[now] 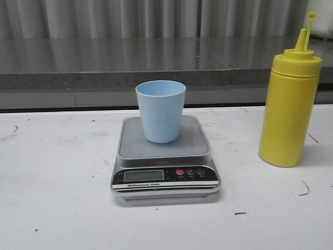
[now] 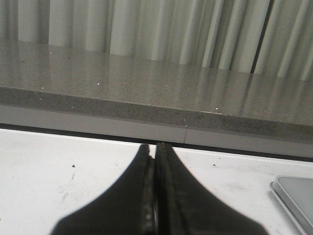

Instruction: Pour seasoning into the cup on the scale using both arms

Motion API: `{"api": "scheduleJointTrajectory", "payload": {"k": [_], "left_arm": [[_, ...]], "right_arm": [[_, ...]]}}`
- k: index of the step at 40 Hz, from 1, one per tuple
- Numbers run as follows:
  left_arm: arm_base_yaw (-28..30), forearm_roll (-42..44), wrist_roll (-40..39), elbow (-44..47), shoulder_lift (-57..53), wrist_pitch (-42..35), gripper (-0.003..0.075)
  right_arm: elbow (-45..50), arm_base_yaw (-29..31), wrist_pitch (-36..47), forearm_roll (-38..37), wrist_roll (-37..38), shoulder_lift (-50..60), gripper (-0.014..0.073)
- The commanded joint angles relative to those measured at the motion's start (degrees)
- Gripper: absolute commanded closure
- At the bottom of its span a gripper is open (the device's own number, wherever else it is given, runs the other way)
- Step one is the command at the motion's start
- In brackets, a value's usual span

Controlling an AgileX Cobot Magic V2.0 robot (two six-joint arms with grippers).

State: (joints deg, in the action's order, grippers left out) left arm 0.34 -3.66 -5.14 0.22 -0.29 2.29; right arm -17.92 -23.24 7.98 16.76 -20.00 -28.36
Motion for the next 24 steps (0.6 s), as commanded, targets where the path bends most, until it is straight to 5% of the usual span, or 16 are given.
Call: {"api": "scheduleJointTrajectory", "payload": {"k": [1,9,24], "left_arm": [[0.2,-0.5,-0.3,1.4,-1.0,-4.9,0.0740],[0.2,-0.5,-0.3,1.4,-1.0,-4.9,0.0740],[0.2,-0.5,-0.3,1.4,-1.0,-4.9,0.0740]], "right_arm": [[0.1,2.7,6.5,-10.6,7.9,0.3,0.0657],[6.4,12.5,3.6,-15.2,20.0,5.0,0.0657],[19.1,20.2,-5.0,-15.3,20.0,19.1,0.0657]]}}
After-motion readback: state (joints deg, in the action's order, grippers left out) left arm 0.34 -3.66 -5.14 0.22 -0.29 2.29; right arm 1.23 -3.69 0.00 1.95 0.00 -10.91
